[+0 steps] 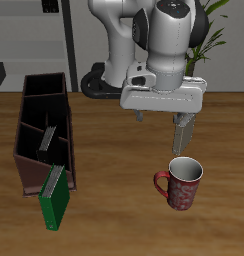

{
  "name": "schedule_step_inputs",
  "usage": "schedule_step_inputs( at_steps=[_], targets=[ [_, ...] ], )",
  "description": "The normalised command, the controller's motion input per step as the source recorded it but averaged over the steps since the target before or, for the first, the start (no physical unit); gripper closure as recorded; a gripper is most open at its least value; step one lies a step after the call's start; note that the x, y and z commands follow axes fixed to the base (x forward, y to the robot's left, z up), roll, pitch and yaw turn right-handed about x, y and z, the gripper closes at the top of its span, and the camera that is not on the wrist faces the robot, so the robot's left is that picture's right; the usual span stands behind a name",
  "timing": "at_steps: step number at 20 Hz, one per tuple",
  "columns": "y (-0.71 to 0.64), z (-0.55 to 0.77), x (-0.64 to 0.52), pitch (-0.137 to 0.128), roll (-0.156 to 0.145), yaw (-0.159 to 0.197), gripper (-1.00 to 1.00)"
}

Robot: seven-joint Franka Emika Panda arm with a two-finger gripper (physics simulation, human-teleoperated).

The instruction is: Place the black book into the right desk caddy's left compartment and place the red mug into the right desk caddy's right compartment

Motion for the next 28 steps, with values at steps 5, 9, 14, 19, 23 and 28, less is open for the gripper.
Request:
schedule_step_inputs(
  at_steps=[5, 9, 14, 19, 23, 28],
  targets=[
    [0.35, -0.09, 0.06, -0.001, 0.052, 0.032, -1.00],
    [0.23, 0.00, 0.03, 0.013, 0.015, -0.002, -1.00],
    [0.28, 0.07, 0.02, -0.005, 0.027, -0.011, -1.00],
    [0.23, -0.02, 0.03, -0.027, 0.003, 0.041, -1.00],
    [0.17, -0.15, 0.05, 0.017, 0.013, 0.053, -1.00],
    [0.11, -0.12, 0.11, 0.003, 0.004, 0.091, -1.00]
  ],
)
